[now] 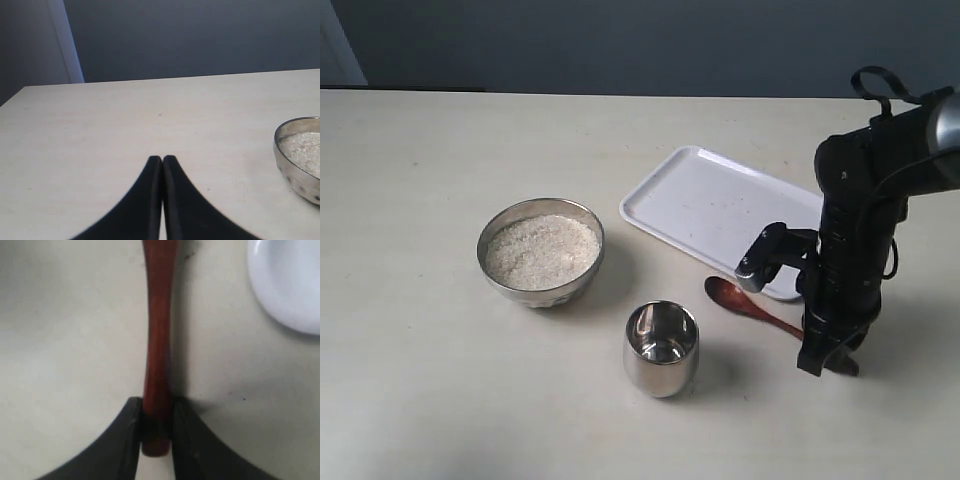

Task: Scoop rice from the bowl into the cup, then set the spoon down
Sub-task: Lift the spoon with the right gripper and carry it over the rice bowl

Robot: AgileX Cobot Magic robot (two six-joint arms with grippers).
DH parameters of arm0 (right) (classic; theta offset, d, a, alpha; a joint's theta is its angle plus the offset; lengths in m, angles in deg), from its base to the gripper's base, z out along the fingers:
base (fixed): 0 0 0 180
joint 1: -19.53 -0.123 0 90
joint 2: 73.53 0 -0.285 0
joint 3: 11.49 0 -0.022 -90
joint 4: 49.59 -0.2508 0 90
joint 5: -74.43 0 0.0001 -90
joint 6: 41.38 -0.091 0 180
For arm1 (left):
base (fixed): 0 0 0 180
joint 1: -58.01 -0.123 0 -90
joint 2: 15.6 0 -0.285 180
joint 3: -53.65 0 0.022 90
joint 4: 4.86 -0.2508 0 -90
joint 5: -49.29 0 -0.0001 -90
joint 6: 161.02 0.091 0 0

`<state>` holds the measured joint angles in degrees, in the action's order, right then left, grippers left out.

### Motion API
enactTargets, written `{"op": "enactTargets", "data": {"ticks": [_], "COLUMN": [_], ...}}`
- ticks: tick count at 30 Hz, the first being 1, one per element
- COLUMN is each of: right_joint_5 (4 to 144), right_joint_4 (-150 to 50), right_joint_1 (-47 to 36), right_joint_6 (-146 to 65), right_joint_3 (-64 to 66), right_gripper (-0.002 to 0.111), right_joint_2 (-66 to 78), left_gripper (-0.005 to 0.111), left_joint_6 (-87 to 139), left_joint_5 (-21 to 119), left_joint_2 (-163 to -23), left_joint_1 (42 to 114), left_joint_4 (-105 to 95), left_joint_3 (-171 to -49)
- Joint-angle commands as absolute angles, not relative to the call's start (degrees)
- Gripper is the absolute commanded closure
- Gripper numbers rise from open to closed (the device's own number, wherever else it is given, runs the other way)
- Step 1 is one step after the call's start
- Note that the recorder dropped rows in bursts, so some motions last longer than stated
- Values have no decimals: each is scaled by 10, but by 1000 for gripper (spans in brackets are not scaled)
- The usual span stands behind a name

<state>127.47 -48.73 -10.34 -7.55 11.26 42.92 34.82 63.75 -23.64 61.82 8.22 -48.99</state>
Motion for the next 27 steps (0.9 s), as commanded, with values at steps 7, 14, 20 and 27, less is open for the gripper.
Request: {"op": "enactTargets", "data": {"ticks": [7,14,20,27], "right_joint_5": [1335,1392,1396,1342], "right_joint_4": [-490,-427,-222,-66], "right_joint_1": [-119,-149,-223,-291], "right_joint_6": [-73,-73,-63,-63], "right_joint_3": [95,-30,-152,-216], "right_gripper": [108,108,108,108], "right_joint_2": [327,308,340,413], "left_gripper": [106,106,106,106], "left_joint_6": [345,345,345,345], "left_joint_5": [631,631,631,631], "left_joint_2": [-234,-234,-234,-234], "left_joint_1": [615,615,615,615], "left_joint_4": [80,80,80,80], "left_joint_3": [-491,-491,-491,-491]}}
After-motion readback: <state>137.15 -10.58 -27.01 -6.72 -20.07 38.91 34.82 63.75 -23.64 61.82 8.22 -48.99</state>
